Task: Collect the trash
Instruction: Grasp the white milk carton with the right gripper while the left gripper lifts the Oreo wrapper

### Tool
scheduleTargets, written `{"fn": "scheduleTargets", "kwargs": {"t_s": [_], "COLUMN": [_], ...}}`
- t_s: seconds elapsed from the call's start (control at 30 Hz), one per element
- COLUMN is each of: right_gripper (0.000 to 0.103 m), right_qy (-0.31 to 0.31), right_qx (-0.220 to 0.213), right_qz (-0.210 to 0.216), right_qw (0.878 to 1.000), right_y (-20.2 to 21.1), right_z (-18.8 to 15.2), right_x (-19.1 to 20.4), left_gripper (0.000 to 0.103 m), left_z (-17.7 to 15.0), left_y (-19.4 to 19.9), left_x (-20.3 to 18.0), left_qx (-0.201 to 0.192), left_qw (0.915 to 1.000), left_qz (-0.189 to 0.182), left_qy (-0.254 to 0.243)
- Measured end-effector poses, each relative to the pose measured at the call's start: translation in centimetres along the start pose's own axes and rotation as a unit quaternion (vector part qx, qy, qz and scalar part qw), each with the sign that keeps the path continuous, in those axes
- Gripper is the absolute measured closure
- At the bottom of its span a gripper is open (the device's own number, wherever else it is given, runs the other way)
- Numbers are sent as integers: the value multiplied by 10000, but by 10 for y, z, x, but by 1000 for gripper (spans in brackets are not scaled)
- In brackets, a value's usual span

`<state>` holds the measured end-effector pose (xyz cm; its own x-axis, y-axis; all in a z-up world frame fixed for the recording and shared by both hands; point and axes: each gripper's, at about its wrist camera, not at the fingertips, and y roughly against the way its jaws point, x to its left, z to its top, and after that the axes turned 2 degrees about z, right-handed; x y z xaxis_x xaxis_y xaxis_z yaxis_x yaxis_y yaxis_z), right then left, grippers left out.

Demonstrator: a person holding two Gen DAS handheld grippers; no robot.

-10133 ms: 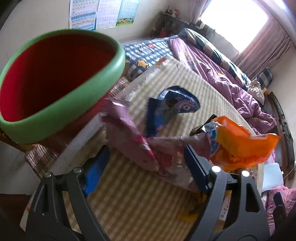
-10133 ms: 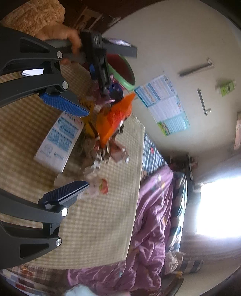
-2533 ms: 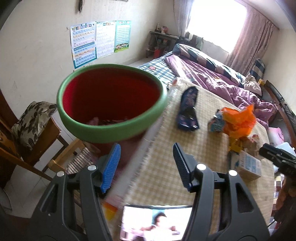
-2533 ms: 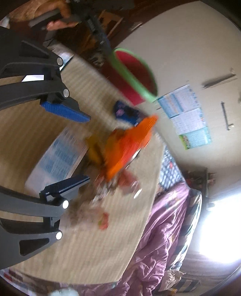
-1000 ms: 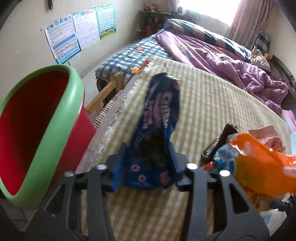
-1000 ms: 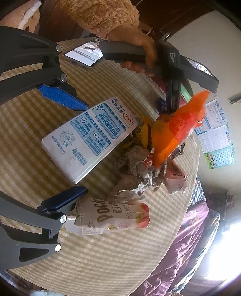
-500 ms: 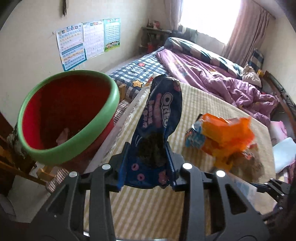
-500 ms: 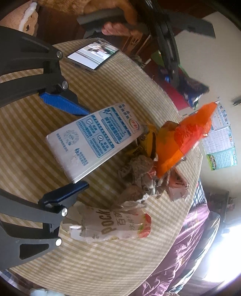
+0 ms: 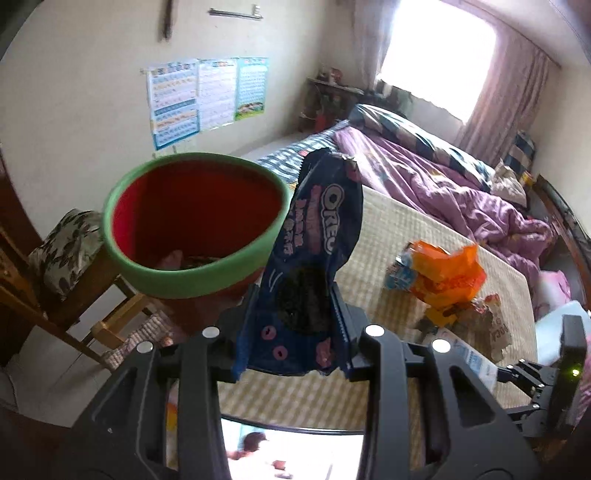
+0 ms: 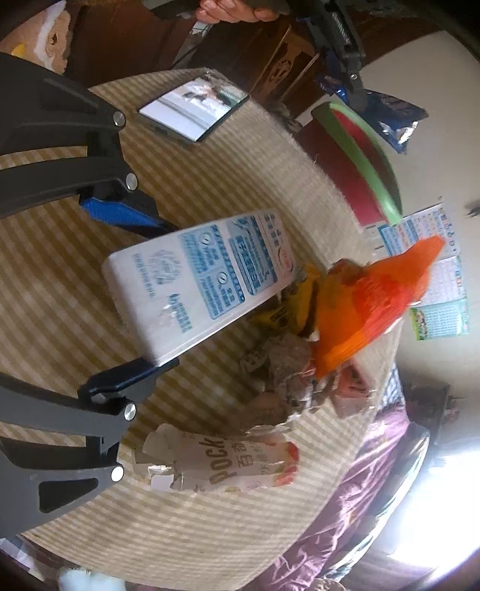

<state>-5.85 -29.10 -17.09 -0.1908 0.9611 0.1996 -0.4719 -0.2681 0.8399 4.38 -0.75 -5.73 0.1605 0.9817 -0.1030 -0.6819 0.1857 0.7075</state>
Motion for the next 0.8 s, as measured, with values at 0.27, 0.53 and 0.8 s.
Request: {"fn": "scheduleTargets", "kwargs": {"t_s": [0.27, 0.53, 0.8], "right_gripper": [44, 44, 44], "right_qy": [-158, -291, -378], "right_qx": [-636, -1079, -1259], "right_qz": [68, 118, 168], "right_qw": [9978, 9937, 9912], "right_y": [31, 47, 48], "right_z": [12, 30, 46], "right_x": [15, 26, 46], "left_gripper": [68, 68, 68], "left_z": [-2, -7, -6], "left_y": [6, 10, 15], "left_x": [23, 27, 46], "left_qx": [-50, -65, -144], "left_qw": [9997, 9998, 9998], "left_qz": [118, 103, 81], "left_qy": [202, 159, 99]}}
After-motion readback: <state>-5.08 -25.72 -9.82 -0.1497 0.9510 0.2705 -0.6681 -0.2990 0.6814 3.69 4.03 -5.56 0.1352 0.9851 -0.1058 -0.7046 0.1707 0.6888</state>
